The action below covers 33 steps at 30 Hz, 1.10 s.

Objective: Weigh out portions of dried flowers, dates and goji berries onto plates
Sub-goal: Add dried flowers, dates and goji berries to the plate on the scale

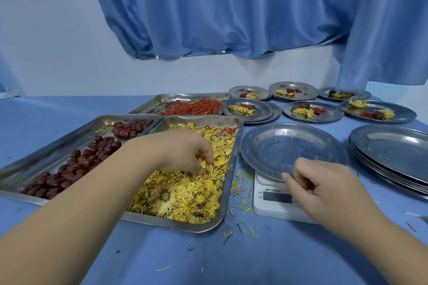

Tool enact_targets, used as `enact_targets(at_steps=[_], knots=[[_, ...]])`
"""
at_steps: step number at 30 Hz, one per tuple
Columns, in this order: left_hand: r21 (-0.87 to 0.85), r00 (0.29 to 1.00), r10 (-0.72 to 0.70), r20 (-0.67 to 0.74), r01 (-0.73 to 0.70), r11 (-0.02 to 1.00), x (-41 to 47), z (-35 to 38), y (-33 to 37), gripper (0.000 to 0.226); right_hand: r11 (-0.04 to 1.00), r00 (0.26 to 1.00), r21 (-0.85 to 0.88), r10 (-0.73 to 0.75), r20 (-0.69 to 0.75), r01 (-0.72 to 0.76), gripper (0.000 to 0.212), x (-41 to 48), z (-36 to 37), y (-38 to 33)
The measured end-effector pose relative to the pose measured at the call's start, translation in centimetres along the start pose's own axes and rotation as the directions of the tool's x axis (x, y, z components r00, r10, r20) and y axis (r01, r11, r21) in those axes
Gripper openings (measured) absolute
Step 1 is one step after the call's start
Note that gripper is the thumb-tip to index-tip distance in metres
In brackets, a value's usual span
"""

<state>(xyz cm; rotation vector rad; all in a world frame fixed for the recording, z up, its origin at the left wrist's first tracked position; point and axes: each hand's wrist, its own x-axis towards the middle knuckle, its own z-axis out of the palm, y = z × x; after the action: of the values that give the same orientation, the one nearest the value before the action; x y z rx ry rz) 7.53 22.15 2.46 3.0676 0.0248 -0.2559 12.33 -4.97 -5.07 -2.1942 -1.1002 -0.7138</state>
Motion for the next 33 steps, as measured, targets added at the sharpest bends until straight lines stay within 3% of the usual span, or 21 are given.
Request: enact_targets(at_steps=[6, 10, 14, 18, 23, 31, 33], knots=[[-0.026, 0.994, 0.012, -0.111, -0.015, 1.000, -0.7, -0.4, -0.6, 0.001, 1.000, 1.000, -0.012, 0.020, 0.009, -0.020, 0.042, -0.2, 0.0, 0.0], [-0.175, 0.962, 0.001, -0.273, -0.051, 0.983, -1.3, -1.5, -1.1, 0.006, 1.000, 1.000, 0.007, 0.020, 0.002, -0.020, 0.042, -0.1, -0.1, 0.1], [-0.350, 0.939, -0.084, -0.333, -0.040, 0.936, -1.6, -2.5, -1.2, 0.014, 1.000, 1.000, 0.013, 0.022, 0.000, -0.022, 0.044, -0.1, -0.3, 0.1], [-0.485, 0.939, -0.162, -0.303, -0.005, 0.874, -1.5, -2.8, -1.0, 0.024, 1.000, 1.000, 0.014, 0.019, 0.003, -0.019, 0.044, -0.1, -0.4, 0.0], [-0.786, 0.971, -0.195, -0.138, 0.012, 0.618, -0.6, -2.2, 0.0, 0.017, 0.998, 0.999, 0.036, 0.050, -0.022, -0.049, 0.045, 0.1, -0.9, 0.1], [-0.829, 0.978, -0.096, -0.184, -0.102, 0.550, 4.7, -0.9, 6.1, 0.017, 0.978, 0.972, 0.093, 0.197, -0.126, -0.186, 0.046, 0.6, -2.2, 2.2], [-0.802, 0.975, -0.071, -0.209, -0.129, 0.583, 6.4, -0.6, 8.1, 0.017, 0.974, 0.965, 0.090, 0.219, -0.145, -0.207, 0.045, 0.6, -2.3, 2.8]])
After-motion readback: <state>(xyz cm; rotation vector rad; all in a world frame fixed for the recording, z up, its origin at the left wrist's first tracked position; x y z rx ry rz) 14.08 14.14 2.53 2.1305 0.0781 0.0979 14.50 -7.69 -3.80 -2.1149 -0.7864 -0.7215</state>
